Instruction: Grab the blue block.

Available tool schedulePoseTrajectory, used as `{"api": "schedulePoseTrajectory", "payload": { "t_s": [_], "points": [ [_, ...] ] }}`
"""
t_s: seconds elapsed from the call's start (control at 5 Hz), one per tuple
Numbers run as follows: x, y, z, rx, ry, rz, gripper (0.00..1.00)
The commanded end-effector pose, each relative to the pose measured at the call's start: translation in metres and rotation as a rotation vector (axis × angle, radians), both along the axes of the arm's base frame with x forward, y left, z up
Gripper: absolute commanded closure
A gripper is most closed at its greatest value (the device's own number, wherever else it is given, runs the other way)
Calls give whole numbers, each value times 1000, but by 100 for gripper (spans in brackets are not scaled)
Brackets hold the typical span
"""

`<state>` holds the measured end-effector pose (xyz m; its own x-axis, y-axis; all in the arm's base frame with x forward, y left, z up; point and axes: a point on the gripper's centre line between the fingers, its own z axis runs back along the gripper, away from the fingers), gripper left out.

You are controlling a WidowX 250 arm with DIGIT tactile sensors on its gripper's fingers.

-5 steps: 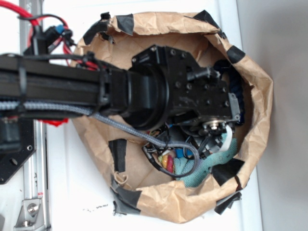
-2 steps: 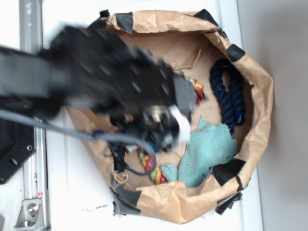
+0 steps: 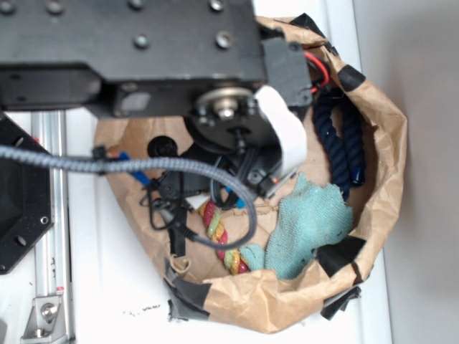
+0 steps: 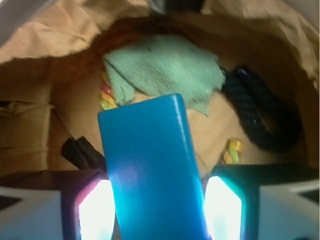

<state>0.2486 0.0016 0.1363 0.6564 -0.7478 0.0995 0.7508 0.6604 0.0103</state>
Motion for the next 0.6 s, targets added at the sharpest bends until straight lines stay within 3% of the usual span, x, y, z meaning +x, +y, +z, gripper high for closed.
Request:
{"api": "schedulePoseTrajectory", "payload": {
  "t_s": [0.0, 0.2, 0.4],
  "points": [
    [13, -4, 26, 24, 18, 314, 100],
    [9, 5, 26, 63, 13, 535, 100],
    [9, 7, 23, 43, 14, 567, 100]
  ]
}}
